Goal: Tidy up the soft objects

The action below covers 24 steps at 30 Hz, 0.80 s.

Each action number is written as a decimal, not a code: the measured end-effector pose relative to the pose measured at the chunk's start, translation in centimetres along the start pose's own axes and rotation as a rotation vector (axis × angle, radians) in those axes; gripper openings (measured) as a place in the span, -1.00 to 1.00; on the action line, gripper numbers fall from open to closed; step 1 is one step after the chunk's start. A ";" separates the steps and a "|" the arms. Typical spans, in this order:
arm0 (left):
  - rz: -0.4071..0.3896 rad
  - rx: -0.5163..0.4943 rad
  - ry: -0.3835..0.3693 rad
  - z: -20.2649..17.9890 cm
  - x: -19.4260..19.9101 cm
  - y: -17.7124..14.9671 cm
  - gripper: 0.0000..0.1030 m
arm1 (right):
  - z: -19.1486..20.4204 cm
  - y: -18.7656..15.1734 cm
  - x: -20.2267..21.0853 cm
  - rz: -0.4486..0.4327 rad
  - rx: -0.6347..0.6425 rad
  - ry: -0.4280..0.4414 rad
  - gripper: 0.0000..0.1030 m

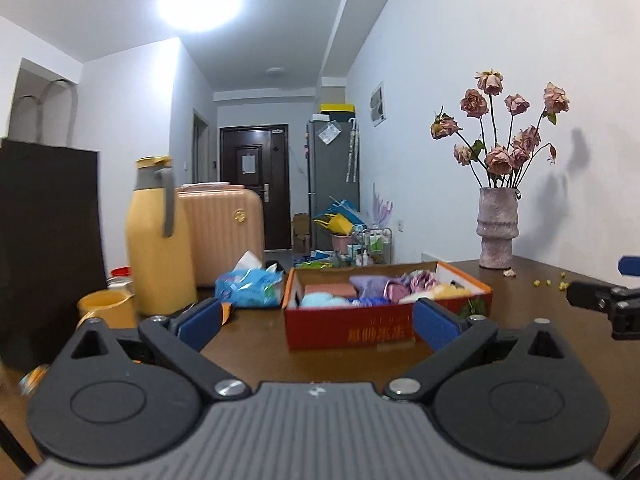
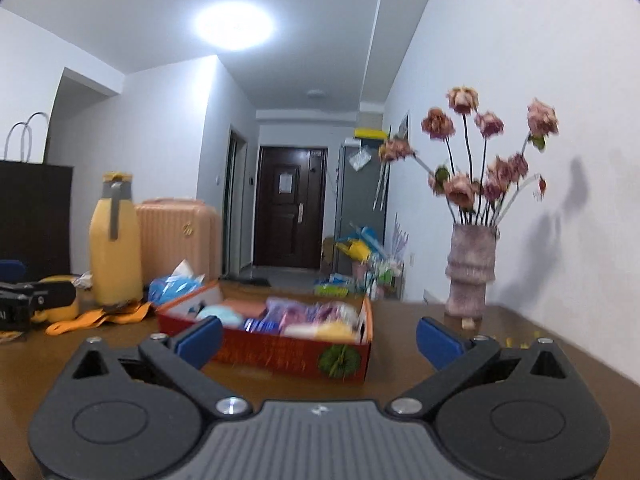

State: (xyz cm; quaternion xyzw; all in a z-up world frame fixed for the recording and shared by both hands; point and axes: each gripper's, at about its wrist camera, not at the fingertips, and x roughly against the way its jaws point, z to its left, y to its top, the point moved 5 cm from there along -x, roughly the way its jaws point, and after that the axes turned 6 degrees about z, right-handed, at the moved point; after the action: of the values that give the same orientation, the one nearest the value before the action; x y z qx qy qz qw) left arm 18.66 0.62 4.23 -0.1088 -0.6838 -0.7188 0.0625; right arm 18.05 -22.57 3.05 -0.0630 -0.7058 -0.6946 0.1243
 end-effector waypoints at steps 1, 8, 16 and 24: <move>-0.005 -0.001 0.002 0.0 1.2 -0.6 1.00 | 0.2 -0.8 1.2 0.001 -0.008 0.011 1.00; 0.032 0.035 -0.004 0.4 9.3 -5.2 1.00 | 1.9 -6.6 9.5 0.034 -0.022 -0.004 1.00; 0.050 0.053 -0.012 0.6 10.6 -5.9 1.00 | 4.2 -7.2 11.6 0.031 0.025 0.024 1.00; 0.034 0.051 -0.008 1.0 10.9 -5.5 1.00 | 4.5 -7.2 11.3 0.045 0.024 0.040 1.00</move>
State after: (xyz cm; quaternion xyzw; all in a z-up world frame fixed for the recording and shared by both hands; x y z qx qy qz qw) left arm 6.81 2.59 1.57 -0.1215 -0.7003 -0.6995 0.0746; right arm 4.85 -19.26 -0.96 -0.0634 -0.7100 -0.6841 0.1548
